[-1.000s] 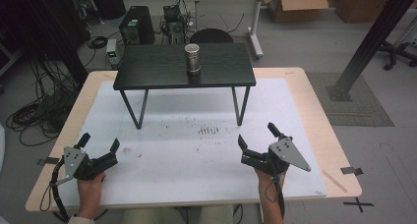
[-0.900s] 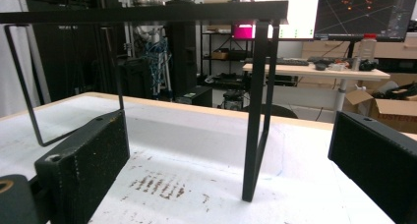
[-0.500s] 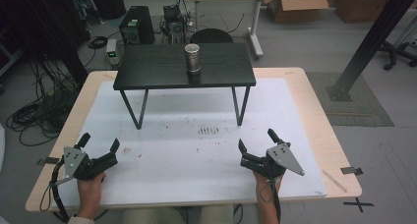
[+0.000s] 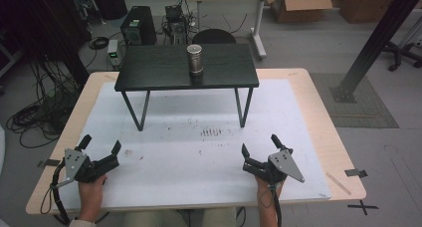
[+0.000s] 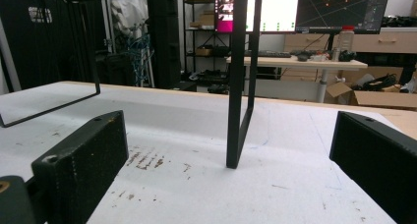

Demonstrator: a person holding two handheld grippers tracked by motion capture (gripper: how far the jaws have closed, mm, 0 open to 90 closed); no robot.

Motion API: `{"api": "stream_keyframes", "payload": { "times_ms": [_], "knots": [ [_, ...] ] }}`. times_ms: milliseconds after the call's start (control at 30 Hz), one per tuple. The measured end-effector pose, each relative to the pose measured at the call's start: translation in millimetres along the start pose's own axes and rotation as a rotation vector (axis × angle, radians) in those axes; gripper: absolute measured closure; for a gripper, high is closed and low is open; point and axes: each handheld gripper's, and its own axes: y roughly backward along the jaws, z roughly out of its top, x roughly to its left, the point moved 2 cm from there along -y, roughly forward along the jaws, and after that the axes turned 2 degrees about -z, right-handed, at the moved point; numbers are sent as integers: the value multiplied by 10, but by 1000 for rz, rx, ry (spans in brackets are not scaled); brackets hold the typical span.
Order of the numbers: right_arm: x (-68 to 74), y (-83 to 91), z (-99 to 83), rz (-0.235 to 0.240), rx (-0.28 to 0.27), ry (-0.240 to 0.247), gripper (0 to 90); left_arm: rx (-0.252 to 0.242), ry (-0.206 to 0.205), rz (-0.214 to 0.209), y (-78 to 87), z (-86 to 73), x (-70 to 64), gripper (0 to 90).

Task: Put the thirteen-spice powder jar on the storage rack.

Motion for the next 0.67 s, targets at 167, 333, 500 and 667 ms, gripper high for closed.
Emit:
{"api": "stream_keyframes", "payload": {
  "times_ms": [167,333,500,667],
  "knots": [
    [-9,11,-69,-6,3,-6,7,1,-2,0,-1,1,-1,7],
    [3,21,-86,-9,-5,5,7,2,-3,-1,-1,0,-2,7],
    [7,43,-93,-14,-26,6,1,3,-3,0,-1,0,-3,7],
    [26,46,-94,-17,-30,25,0,3,-3,0,-1,0,-2,7]
  ]
}}
